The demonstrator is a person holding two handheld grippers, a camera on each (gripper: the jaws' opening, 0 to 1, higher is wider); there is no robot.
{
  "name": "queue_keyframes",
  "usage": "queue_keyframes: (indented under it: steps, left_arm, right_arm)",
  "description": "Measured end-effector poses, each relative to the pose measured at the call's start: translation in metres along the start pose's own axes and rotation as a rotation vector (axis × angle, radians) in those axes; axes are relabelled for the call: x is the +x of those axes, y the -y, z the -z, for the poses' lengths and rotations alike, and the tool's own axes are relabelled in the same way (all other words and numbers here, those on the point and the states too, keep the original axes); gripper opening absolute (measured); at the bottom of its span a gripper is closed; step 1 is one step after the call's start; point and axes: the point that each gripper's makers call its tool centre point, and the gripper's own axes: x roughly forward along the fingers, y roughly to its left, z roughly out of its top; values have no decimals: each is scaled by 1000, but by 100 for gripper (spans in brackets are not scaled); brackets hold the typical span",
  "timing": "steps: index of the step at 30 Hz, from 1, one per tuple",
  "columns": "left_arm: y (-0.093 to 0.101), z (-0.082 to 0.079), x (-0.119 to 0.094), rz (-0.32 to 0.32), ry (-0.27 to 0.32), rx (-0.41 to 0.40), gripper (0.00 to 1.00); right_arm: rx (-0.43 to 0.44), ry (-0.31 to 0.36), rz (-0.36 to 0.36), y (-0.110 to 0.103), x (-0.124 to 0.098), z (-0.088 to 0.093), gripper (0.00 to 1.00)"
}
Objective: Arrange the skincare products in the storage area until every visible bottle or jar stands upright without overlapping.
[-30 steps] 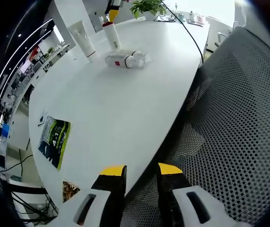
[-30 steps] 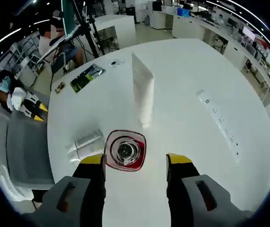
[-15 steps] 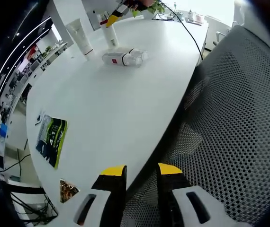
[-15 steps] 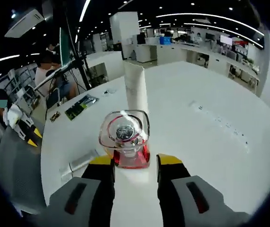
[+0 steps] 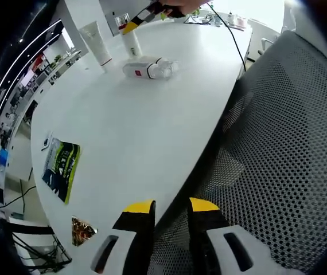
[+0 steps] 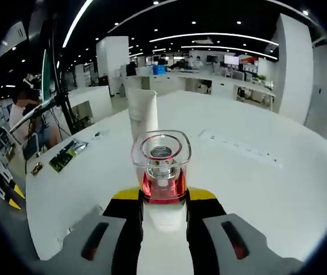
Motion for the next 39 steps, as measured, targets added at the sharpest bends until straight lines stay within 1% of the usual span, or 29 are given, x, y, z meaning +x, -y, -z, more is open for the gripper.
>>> queue_keyframes:
  steps: [6, 8, 12, 14, 16, 18, 20, 21, 22, 23, 24, 25, 26, 28, 30, 31, 32, 33, 34, 35, 37, 39]
  left_arm:
    - [0, 1, 0, -1, -3, -2, 23]
    - [-1, 1, 0, -5, -7, -4, 22]
    - [-2, 1, 0, -9, -6, -6, 22]
    - [-2, 2, 0, -11, -6, -6, 22]
    - [-3, 2, 0, -14, -4, -8, 22]
    - [-3, 2, 0, -15, -3, -8, 22]
    - [-3, 1, -1, -16, -2, -7, 22]
    - [-3, 1, -1, -16, -1, -8, 22]
    - [-3, 1, -1, -16, -1, -7, 22]
    - [-3, 1, -1, -16, -1, -7, 22]
    - [-3, 2, -1, -16, -2, -8, 22]
    - [-3, 1, -1, -17, -1, -8, 22]
    - [-3, 1, -1, -18, 1, -9, 22]
    - [-3, 1, -1, -17, 1, -8, 22]
    - [-3, 1, -2, -17, 5, -9, 22]
    - [-3, 0, -2, -16, 9, -12, 22]
    - [-3, 0, -2, -14, 10, -15, 22]
    - [-3, 0, -1, -14, 10, -14, 22]
    - [-3, 0, -2, -14, 8, -13, 22]
    - [-3, 0, -2, -13, 7, -13, 22]
    - [-3, 1, -2, -13, 6, -12, 22]
    - [-2, 2, -2, -10, 1, -12, 22]
  right_arm:
    - [51, -22, 136, 6, 5, -2, 26]
    - [88, -19, 181, 8, 5, -1, 26]
    - [114, -32, 259, 12, 7, -1, 26]
    - [130, -33, 284, 13, 8, -2, 26]
    - [134, -33, 286, 12, 10, -3, 26]
    - [120, -26, 263, 9, 12, -4, 26]
    - [130, -27, 249, 9, 11, -3, 27]
    - [148, -16, 223, 8, 11, -3, 27]
    - [147, -9, 221, 9, 9, -4, 28]
    - [131, 16, 209, 9, 8, -8, 32]
    - [129, 46, 151, 4, 10, -12, 41]
    - [125, 48, 118, 0, 10, -12, 46]
    - [87, 35, 62, -3, 11, -10, 49]
    - [18, 14, 22, 1, 8, -6, 47]
    - [-18, 1, -8, 7, 4, -6, 46]
    - [-25, 1, -34, 8, 3, -8, 46]
    - [-22, 3, -89, 6, 2, -10, 46]
    - [-38, 0, -121, 5, 1, -12, 45]
    - [-64, -8, -153, 3, 1, -12, 45]
    - [-112, -25, -194, 1, 0, -12, 45]
    - [-177, -40, -275, -7, -2, -13, 42]
    - [-219, -46, -321, -11, -4, -14, 41]
